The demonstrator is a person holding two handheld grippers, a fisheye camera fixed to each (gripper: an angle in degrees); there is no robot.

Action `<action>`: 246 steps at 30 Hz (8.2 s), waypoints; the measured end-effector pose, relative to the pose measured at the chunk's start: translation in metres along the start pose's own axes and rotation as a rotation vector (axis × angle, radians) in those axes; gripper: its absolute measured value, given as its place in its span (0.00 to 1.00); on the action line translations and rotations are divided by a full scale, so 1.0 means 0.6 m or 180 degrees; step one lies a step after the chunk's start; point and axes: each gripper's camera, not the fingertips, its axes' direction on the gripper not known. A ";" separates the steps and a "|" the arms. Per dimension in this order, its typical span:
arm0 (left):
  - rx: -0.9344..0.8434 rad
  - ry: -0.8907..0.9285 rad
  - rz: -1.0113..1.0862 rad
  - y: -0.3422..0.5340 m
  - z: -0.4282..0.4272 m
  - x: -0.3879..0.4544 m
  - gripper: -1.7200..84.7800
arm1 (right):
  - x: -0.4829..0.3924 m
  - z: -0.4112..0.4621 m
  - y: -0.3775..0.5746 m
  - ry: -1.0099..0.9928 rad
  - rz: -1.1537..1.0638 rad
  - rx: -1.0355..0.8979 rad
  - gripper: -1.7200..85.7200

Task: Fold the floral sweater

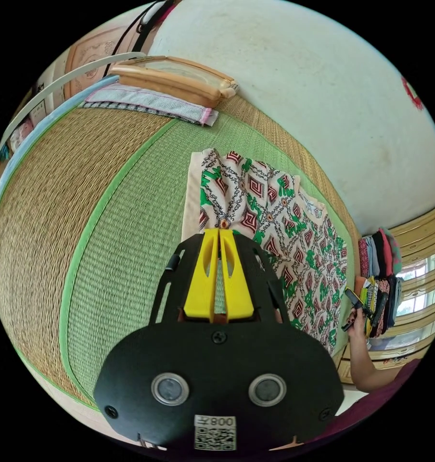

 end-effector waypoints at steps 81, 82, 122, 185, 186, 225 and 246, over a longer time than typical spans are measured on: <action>-0.0143 0.0105 0.0930 -0.195 0.153 0.219 0.02 | -0.044 0.118 -0.259 0.0218 -0.0072 -0.0134 0.01; -0.0149 0.0133 0.0908 -0.189 0.147 0.216 0.02 | -0.042 0.115 -0.262 0.0211 -0.0075 -0.0152 0.01; -0.0718 0.1229 -0.0560 0.514 -0.161 -0.089 0.09 | 0.037 -0.243 0.290 -0.1315 0.0430 -0.0467 0.02; -0.0956 0.0389 0.3385 0.111 0.532 1.199 0.05 | 0.064 -0.053 0.033 -0.0663 0.0552 0.0384 0.03; -0.0933 0.0488 0.3319 0.103 0.527 1.194 0.05 | 0.062 -0.058 0.036 -0.0661 0.0529 0.0471 0.03; -0.0408 0.0978 0.1842 -0.034 0.470 0.907 0.04 | -0.081 0.065 0.021 -0.1980 -0.0609 0.0038 0.03; -0.0605 0.0664 0.2259 -0.032 0.484 0.920 0.02 | -0.044 0.096 0.030 -0.1307 -0.0145 -0.0009 0.02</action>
